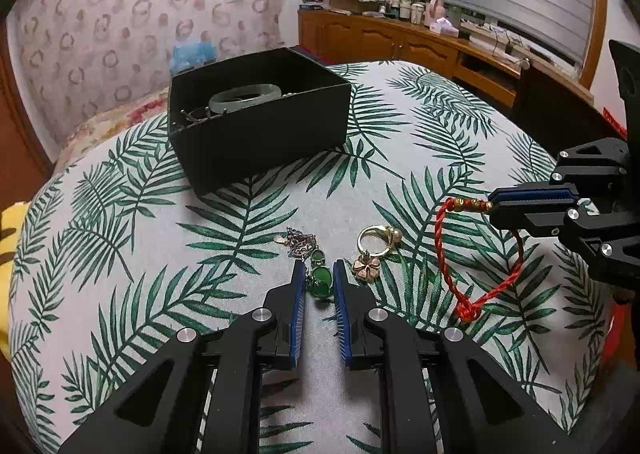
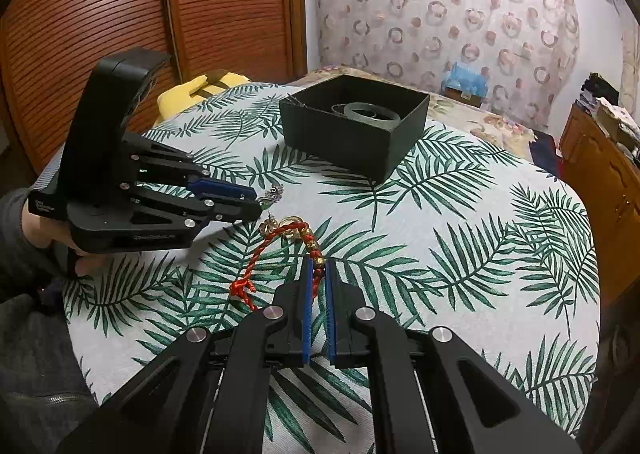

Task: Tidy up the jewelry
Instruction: 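Close the right gripper on the red bead bracelet while the left gripper closes on the green pendant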

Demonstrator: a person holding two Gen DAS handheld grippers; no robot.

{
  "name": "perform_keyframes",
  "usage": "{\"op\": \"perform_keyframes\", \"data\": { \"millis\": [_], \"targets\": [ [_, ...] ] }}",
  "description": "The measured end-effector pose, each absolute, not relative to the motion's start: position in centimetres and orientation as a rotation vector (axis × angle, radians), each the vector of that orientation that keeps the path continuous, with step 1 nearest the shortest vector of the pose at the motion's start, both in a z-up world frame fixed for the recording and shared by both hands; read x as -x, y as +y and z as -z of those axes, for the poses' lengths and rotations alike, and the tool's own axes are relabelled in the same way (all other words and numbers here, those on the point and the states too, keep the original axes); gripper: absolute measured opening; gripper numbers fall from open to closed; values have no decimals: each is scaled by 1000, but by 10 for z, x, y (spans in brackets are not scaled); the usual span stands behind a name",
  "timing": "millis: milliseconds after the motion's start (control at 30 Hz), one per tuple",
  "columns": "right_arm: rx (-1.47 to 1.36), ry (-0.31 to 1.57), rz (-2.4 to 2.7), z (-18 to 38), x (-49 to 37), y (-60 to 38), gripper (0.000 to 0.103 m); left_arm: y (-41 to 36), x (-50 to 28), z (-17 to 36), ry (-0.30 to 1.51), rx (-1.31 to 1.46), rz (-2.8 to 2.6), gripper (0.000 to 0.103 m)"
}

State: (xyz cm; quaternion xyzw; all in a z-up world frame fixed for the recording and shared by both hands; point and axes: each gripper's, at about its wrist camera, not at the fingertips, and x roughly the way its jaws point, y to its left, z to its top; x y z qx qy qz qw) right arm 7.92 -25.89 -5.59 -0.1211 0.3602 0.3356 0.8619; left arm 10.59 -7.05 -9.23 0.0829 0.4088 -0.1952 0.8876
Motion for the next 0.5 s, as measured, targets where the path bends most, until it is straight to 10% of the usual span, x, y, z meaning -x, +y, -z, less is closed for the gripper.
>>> {"op": "perform_keyframes", "data": {
  "millis": [500],
  "targets": [
    [251, 704, -695, 37, -83, -256, 7, -54, -95, 61, 751, -115, 392, 13]
  ]
}}
